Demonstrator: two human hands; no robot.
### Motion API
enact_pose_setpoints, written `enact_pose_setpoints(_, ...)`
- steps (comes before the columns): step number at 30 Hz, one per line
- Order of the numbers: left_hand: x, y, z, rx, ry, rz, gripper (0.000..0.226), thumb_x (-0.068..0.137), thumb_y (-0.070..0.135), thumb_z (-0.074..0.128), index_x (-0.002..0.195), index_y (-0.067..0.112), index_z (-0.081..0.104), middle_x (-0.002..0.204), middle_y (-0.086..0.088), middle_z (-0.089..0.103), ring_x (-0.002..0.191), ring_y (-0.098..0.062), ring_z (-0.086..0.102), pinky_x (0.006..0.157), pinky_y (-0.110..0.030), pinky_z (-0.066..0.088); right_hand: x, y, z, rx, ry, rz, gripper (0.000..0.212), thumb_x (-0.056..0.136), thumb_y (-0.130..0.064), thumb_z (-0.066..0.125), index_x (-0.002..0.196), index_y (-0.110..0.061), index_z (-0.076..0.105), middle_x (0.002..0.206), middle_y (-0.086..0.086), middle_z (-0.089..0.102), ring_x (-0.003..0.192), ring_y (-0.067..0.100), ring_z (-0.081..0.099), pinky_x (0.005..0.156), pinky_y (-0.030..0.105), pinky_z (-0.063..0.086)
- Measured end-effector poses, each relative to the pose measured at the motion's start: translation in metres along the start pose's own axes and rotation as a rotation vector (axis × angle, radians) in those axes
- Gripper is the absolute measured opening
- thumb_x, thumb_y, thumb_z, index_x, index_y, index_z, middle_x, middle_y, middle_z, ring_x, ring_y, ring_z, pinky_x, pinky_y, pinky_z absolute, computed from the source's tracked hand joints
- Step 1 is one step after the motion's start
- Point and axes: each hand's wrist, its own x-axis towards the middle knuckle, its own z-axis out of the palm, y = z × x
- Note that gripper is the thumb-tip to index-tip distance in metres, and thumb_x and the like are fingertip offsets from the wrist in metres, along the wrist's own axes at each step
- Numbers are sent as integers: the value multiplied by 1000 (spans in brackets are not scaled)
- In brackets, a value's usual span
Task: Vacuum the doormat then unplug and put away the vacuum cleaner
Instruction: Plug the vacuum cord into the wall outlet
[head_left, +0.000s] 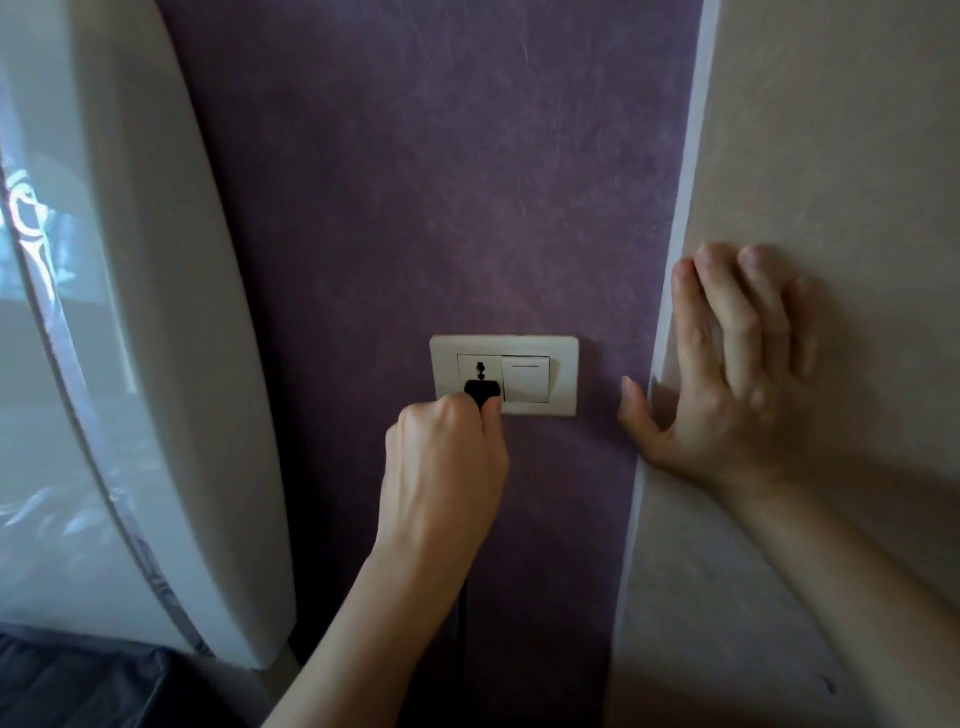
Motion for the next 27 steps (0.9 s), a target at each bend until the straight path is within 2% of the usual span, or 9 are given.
enact_pose_setpoints(2, 2, 2, -1, 9, -5, -9, 50, 100, 35, 50, 56, 12, 44, 51, 0, 49, 42, -14, 45, 42, -23, 30, 0, -1, 0, -2, 5, 2, 83, 88, -50, 58, 153, -2, 41, 155, 18, 45, 148, 34, 33, 120, 58, 28)
enact_pose_setpoints(5, 3, 1, -3, -3, -33, -30, 47, 100, 33, 50, 59, 11, 51, 55, -1, 56, 45, -13, 50, 43, -19, 30, 2, -3, -2, 6, 1, 12, 82, 89, -50, 57, 154, -3, 41, 155, 18, 45, 149, 33, 32, 119, 58, 28)
enact_pose_setpoints(9, 5, 1, -8, -79, -71, -67, 46, 99, 34, 52, 61, 9, 58, 56, 2, 63, 48, -11, 57, 46, -19, 38, 4, -3, -6, 14, -29, 24, 82, 88, -48, 58, 154, -3, 40, 155, 19, 45, 149, 33, 31, 120, 59, 27)
enact_pose_setpoints(14, -5, -6, -17, -190, -131, -182, 48, 93, 52, 53, 62, 17, 64, 59, 7, 68, 56, -7, 62, 51, -22, 42, 6, -3, -16, 58, -76, 30, 82, 86, -43, 60, 154, -2, 40, 157, 19, 43, 149, 35, 32, 123, 56, 22)
enact_pose_setpoints(17, -7, -6, -23, -176, -138, -188, 41, 88, 62, 54, 75, 26, 68, 69, 10, 69, 61, -4, 57, 51, -18, 37, 8, -2, -26, 128, -118, 22, 80, 85, -37, 64, 152, 0, 42, 157, 20, 42, 149, 37, 33, 119, 60, 30)
enact_pose_setpoints(19, 1, -4, -33, -124, -150, -172, 40, 87, 65, 54, 85, 29, 69, 77, 14, 69, 66, -3, 57, 54, -21, 39, 12, 1, -37, 168, -188, 33, 79, 85, -34, 65, 151, 1, 42, 158, 20, 41, 149, 36, 32, 116, 59, 33)
enact_pose_setpoints(21, 13, 1, -46, -85, -156, -157, 39, 86, 64, 55, 95, 29, 68, 86, 15, 70, 78, -13, 64, 64, -29, 48, 22, 2, -54, 185, -290, 54, 79, 84, -33, 66, 151, 2, 43, 159, 18, 40, 150, 35, 32, 118, 57, 33)
enact_pose_setpoints(23, 26, 10, -62, -84, -190, -112, 39, 88, 58, 58, 105, 24, 64, 99, 9, 71, 90, -21, 67, 71, -33, 48, 37, 1, -73, 180, -409, 70, 79, 85, -35, 67, 151, 1, 43, 159, 17, 41, 150, 35, 33, 119, 52, 32)
enact_pose_setpoints(27, 54, 38, -105, -80, -328, -49, 43, 88, 46, 61, 120, 17, 57, 113, -6, 65, 101, -32, 61, 80, -43, 50, 82, -5, -111, 262, -645, 129, 74, 88, -36, 63, 149, 2, 46, 155, 19, 45, 142, 36, 44, 111, 51, 42)
